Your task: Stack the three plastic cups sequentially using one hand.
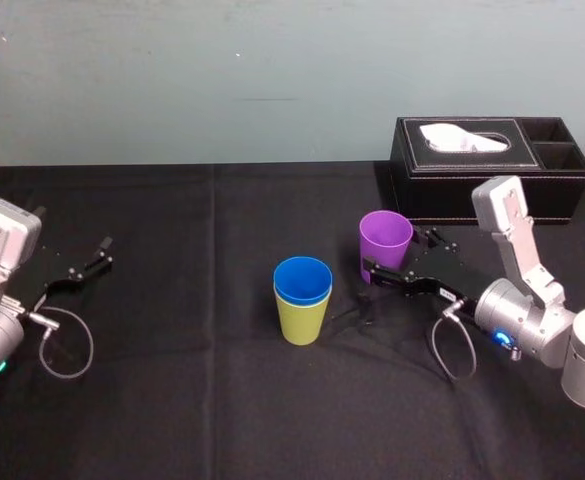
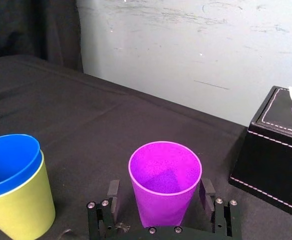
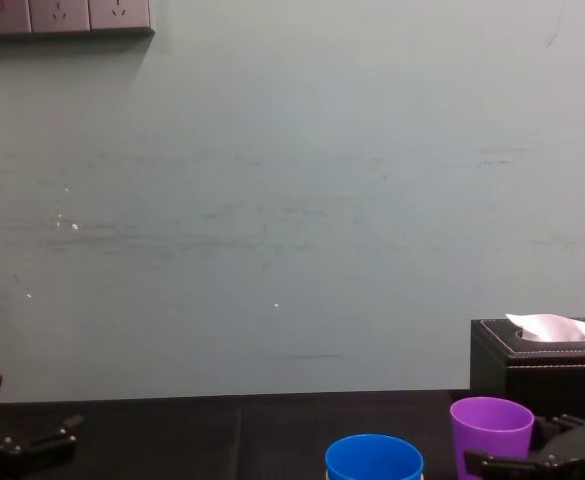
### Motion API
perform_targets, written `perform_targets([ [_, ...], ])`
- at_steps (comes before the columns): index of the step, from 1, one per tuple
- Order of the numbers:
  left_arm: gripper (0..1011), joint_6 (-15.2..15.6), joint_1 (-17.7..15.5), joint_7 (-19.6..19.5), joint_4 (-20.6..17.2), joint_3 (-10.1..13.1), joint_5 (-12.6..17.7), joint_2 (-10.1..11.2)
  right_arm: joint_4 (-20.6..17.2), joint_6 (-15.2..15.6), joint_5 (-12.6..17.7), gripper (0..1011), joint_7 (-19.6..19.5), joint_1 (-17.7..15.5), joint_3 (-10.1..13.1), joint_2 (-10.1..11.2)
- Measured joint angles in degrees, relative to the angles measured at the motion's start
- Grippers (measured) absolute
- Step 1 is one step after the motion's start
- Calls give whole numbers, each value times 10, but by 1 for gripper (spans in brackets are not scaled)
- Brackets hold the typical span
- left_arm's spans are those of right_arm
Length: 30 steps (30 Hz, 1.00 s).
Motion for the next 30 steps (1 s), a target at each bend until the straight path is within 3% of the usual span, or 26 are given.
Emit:
perform_targets([
  [14, 1010, 0, 0, 0, 0, 0, 0, 0, 32, -8, -16, 1003, 0, 26, -6, -10],
  [26, 1010, 0, 0, 0, 0, 0, 0, 0, 35, -8, -15, 1002, 7, 30, -6, -12],
  [30, 1010, 0, 0, 0, 0, 0, 0, 0, 35, -8, -15, 939, 7, 29, -6, -12],
])
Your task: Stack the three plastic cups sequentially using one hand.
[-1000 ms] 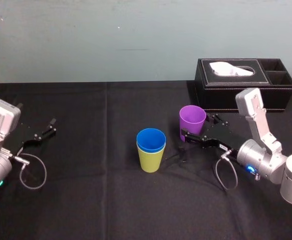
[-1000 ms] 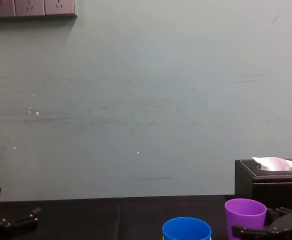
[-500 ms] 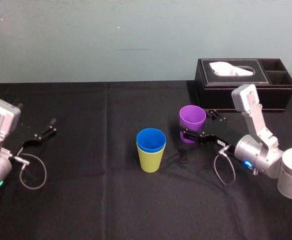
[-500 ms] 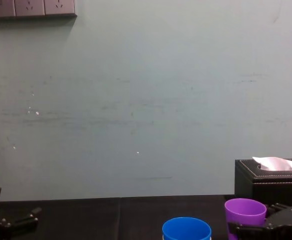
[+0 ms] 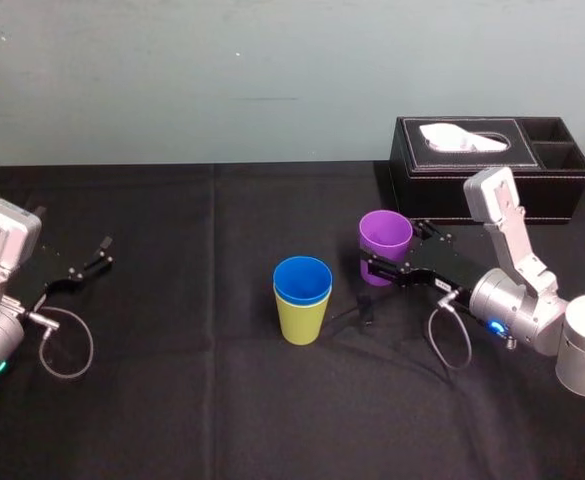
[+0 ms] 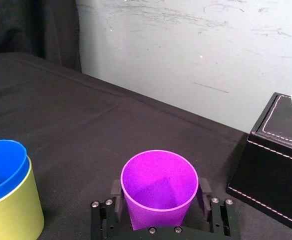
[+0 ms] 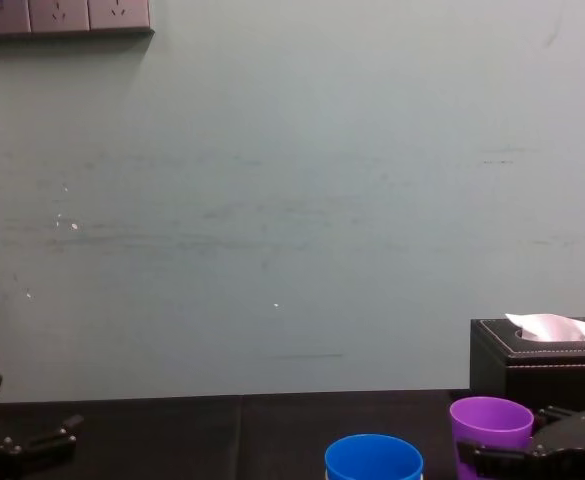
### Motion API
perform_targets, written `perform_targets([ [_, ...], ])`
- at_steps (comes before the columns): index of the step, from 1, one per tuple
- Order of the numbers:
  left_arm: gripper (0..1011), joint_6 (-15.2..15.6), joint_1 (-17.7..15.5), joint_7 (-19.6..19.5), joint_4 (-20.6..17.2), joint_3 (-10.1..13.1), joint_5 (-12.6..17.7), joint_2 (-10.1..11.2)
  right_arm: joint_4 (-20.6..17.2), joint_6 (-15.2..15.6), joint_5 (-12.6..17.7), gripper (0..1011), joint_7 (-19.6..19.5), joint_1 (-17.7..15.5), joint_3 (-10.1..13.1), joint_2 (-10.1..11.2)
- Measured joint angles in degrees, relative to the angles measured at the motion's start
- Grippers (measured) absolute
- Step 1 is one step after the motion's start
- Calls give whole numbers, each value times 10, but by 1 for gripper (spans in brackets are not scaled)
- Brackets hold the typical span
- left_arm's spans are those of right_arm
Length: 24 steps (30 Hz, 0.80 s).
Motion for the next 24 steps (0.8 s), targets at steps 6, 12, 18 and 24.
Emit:
perform_targets([
  [6, 1010, 0, 0, 0, 0, 0, 0, 0, 0, 0, 0, 802, -1, 0, 0, 0],
  [12, 1010, 0, 0, 0, 0, 0, 0, 0, -1, 0, 0, 743, -1, -1, 0, 1],
  [18, 1010, 0, 0, 0, 0, 0, 0, 0, -1, 0, 0, 731, -2, -1, 0, 1],
  [24, 1010, 0, 0, 0, 0, 0, 0, 0, -1, 0, 0, 731, -2, -1, 0, 1],
])
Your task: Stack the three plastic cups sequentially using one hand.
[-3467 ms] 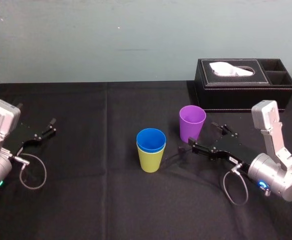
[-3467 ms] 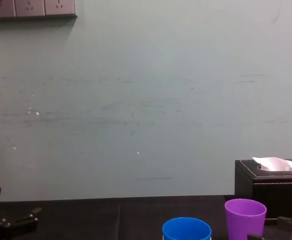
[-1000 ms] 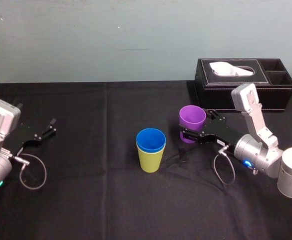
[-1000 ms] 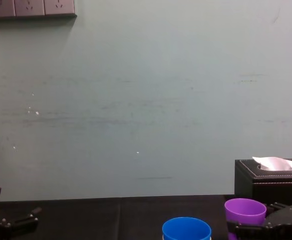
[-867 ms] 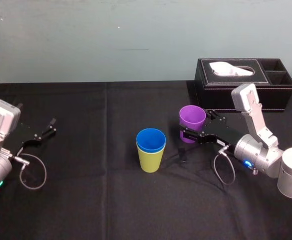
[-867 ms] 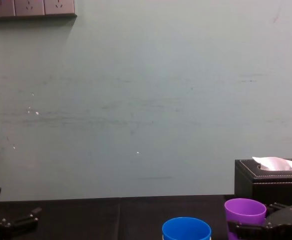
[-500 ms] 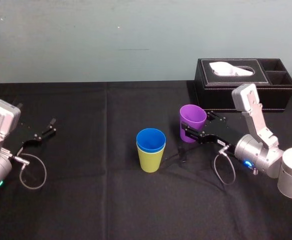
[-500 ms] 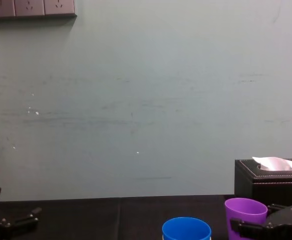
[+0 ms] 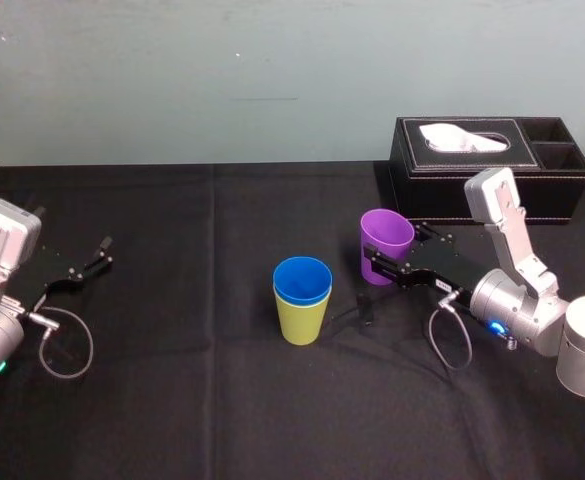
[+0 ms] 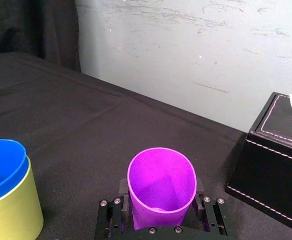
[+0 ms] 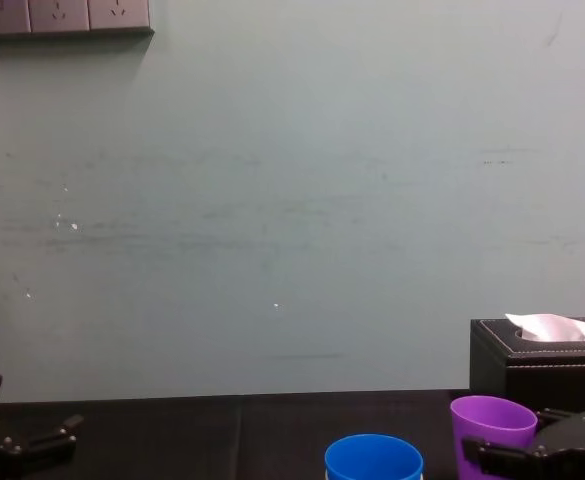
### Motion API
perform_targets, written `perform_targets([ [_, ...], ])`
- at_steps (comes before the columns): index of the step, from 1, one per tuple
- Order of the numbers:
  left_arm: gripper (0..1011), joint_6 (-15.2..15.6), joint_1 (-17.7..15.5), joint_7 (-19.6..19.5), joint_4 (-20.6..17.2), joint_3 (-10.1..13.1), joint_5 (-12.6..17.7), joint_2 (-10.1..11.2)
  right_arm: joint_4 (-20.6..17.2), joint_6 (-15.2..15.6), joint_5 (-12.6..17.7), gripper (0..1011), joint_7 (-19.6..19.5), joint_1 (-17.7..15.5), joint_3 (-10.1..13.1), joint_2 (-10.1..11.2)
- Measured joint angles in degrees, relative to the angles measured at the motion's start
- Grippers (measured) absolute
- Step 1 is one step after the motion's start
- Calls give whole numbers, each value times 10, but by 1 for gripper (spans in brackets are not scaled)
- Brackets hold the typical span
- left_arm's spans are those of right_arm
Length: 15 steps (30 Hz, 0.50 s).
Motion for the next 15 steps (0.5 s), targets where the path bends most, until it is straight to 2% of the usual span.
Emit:
perform_targets([
  [7, 1010, 0, 0, 0, 0, 0, 0, 0, -15, 0, 0, 731, -3, -9, 2, 3],
  [15, 1010, 0, 0, 0, 0, 0, 0, 0, -72, 13, 14, 731, -4, -35, 17, 20],
])
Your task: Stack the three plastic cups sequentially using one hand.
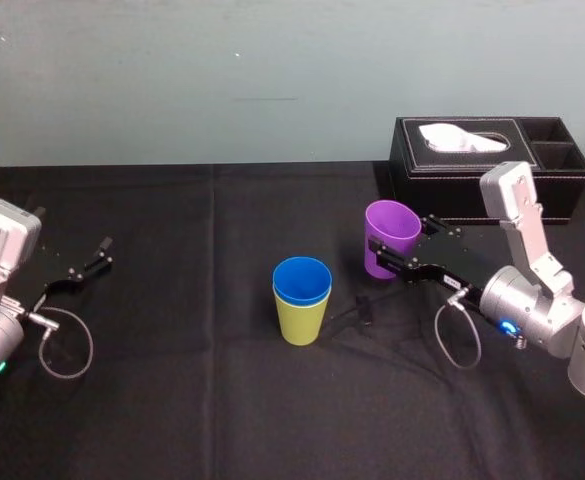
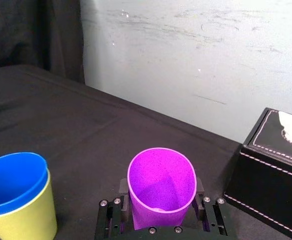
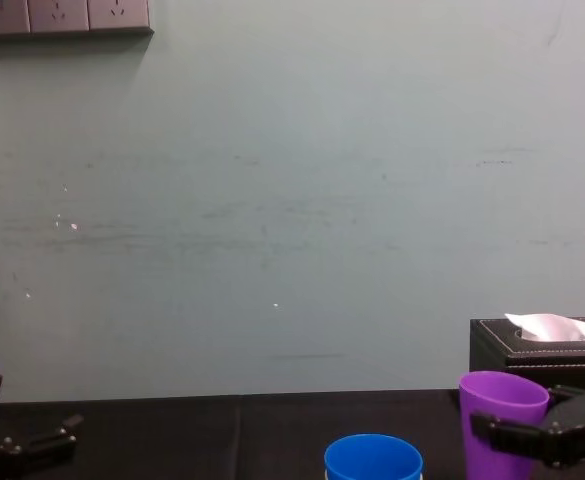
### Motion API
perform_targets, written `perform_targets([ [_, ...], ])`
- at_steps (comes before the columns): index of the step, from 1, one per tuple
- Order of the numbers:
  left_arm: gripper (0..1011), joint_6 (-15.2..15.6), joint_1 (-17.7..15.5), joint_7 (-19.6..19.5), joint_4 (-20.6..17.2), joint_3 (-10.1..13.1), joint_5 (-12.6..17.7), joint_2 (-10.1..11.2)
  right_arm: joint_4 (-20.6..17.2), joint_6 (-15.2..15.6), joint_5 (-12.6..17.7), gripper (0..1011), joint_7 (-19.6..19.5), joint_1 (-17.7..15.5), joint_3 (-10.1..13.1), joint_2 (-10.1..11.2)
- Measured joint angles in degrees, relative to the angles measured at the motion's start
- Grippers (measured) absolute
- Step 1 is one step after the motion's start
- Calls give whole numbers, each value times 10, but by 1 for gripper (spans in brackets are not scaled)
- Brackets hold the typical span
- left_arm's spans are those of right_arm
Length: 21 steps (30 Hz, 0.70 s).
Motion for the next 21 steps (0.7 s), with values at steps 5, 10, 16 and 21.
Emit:
perform_targets([
  [5, 1010, 0, 0, 0, 0, 0, 0, 0, -44, 20, 5, 731, -4, -17, 5, 16],
  [10, 1010, 0, 0, 0, 0, 0, 0, 0, -91, 39, 12, 731, -4, -35, 9, 34],
  [16, 1010, 0, 0, 0, 0, 0, 0, 0, -142, 53, 23, 731, -3, -53, 13, 52],
  [21, 1010, 0, 0, 0, 0, 0, 0, 0, -177, 59, 32, 731, -2, -65, 15, 64],
])
